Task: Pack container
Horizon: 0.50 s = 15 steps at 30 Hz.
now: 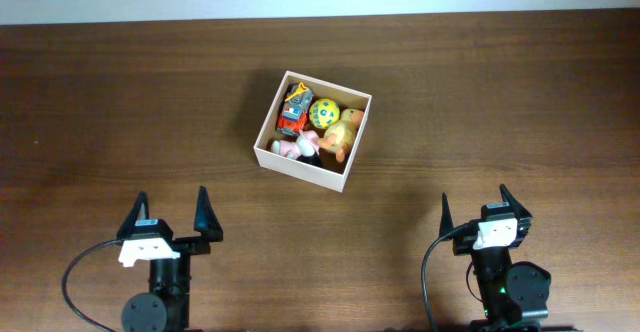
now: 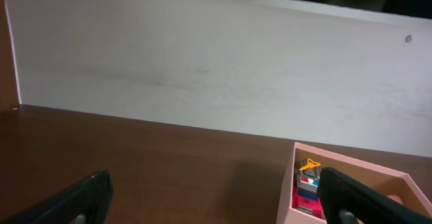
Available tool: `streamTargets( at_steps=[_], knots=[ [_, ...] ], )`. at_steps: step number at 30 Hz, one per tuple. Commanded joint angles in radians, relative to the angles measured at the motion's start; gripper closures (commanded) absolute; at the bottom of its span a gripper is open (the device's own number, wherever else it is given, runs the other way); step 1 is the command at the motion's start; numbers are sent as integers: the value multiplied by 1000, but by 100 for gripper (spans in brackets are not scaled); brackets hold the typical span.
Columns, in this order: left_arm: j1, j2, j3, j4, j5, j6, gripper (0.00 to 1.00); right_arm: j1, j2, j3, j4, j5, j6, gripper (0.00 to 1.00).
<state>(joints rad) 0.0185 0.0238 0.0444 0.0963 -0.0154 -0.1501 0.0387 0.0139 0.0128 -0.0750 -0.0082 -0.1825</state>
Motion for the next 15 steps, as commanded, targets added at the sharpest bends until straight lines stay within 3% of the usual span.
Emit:
streamTargets(
  at_steps=[1,15],
  knots=[
    [-6,-11,-12,-3,22,16,1,-8,-8,-7,-3,-9,7,1],
    [-35,-18,-36,-84,39,16,1,-8,-8,-7,-3,-9,7,1]
  ],
)
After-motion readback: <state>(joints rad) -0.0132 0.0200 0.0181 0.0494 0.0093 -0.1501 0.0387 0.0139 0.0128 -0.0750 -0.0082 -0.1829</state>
